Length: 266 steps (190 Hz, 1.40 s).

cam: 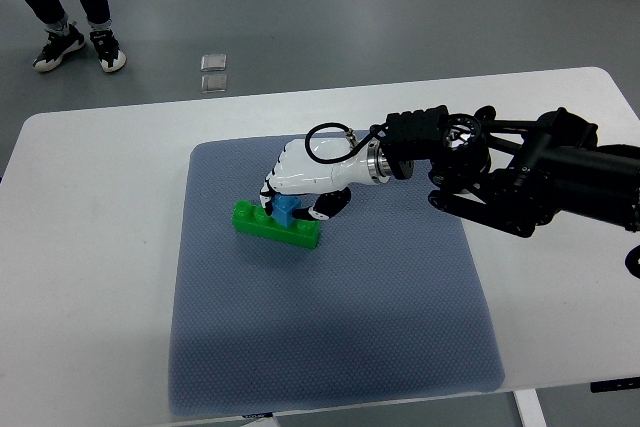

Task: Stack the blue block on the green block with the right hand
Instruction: 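Press the blue block down onto the green brick's studs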

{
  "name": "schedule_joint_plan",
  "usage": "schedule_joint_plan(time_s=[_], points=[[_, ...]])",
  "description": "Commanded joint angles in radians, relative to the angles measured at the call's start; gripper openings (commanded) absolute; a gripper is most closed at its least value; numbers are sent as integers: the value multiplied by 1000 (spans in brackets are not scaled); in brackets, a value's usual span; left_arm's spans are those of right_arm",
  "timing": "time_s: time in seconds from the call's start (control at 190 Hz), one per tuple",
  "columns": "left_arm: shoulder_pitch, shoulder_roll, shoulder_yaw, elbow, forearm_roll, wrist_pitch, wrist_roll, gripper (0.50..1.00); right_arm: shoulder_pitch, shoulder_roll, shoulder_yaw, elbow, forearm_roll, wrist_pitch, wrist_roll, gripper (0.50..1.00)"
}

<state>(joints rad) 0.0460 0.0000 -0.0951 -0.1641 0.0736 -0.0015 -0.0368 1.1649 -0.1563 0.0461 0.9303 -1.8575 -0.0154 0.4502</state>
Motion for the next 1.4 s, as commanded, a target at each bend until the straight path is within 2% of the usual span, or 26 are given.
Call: schedule_joint_plan(time_s=[0.0,0.69,1.396], points=[[0,0,0,0,0,0,0,1000,4,-5,1,-1,1,0,-1,556],[0,0,0,0,0,0,0,1000,-10,9,-2,-1,-2,-1,-1,556],[0,0,0,0,0,0,0,1000,-33,18,0,-47,-34,-37,-2,556]])
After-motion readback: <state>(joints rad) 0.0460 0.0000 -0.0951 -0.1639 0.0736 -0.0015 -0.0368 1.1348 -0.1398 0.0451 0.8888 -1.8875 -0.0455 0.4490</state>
